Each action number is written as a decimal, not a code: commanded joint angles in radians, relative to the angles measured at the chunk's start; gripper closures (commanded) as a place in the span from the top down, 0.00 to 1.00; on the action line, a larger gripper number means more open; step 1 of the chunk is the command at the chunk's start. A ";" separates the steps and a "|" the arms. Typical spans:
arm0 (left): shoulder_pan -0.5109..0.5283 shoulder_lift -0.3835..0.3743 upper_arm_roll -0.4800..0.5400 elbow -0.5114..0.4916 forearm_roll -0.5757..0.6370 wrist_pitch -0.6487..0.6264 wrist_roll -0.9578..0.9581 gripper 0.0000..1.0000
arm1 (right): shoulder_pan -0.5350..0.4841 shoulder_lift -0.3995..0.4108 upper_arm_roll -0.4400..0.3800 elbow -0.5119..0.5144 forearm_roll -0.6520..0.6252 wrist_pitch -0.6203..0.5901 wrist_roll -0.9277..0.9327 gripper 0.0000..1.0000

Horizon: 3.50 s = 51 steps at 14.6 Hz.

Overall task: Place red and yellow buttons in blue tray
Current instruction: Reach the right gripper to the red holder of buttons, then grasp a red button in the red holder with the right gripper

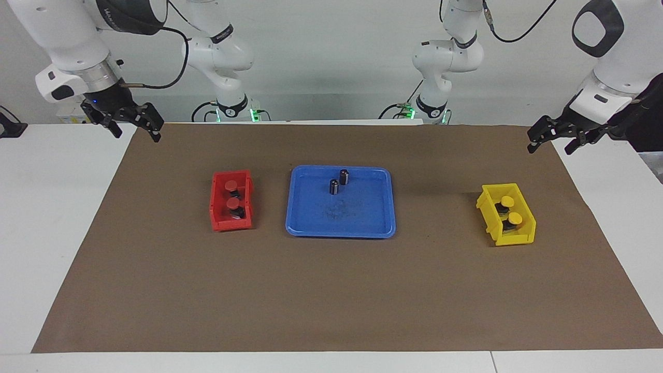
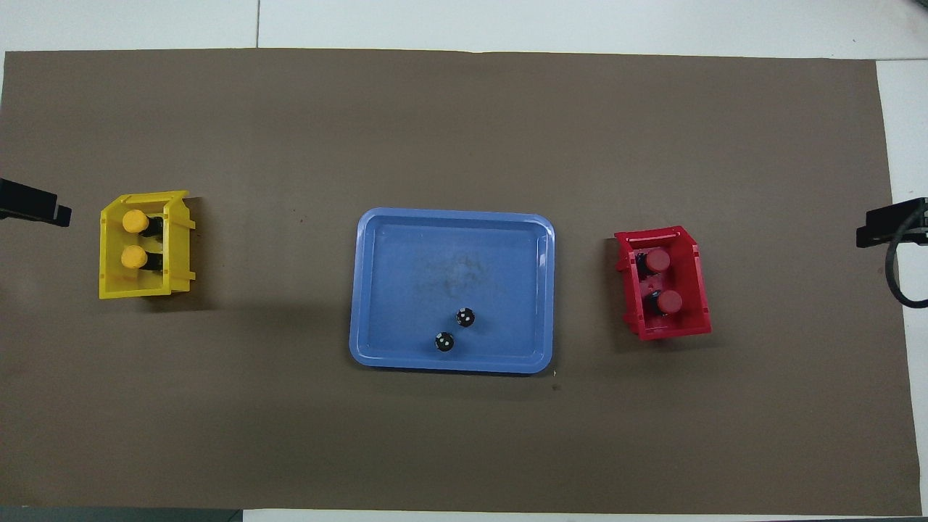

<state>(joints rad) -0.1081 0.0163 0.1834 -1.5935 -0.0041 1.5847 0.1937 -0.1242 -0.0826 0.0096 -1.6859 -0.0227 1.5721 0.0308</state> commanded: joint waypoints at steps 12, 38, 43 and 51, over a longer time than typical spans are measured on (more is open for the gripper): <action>-0.018 -0.036 -0.015 -0.045 0.042 -0.014 -0.097 1.00 | 0.023 0.003 0.030 0.012 0.014 -0.006 -0.020 1.00; -0.005 -0.067 -0.010 -0.088 0.042 -0.026 -0.103 1.00 | 0.216 0.162 0.044 -0.449 0.086 0.700 0.081 0.66; -0.005 -0.076 -0.010 -0.104 0.042 -0.015 -0.103 1.00 | 0.210 0.146 0.044 -0.500 0.086 0.727 0.058 0.66; -0.005 -0.101 -0.010 -0.157 0.042 0.027 -0.102 1.00 | 0.210 0.126 0.044 -0.566 0.086 0.798 0.049 0.65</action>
<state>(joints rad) -0.1130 -0.0488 0.1769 -1.7061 0.0137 1.5800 0.1064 0.0985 0.0813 0.0463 -2.1939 0.0385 2.3275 0.1150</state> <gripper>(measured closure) 0.000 0.339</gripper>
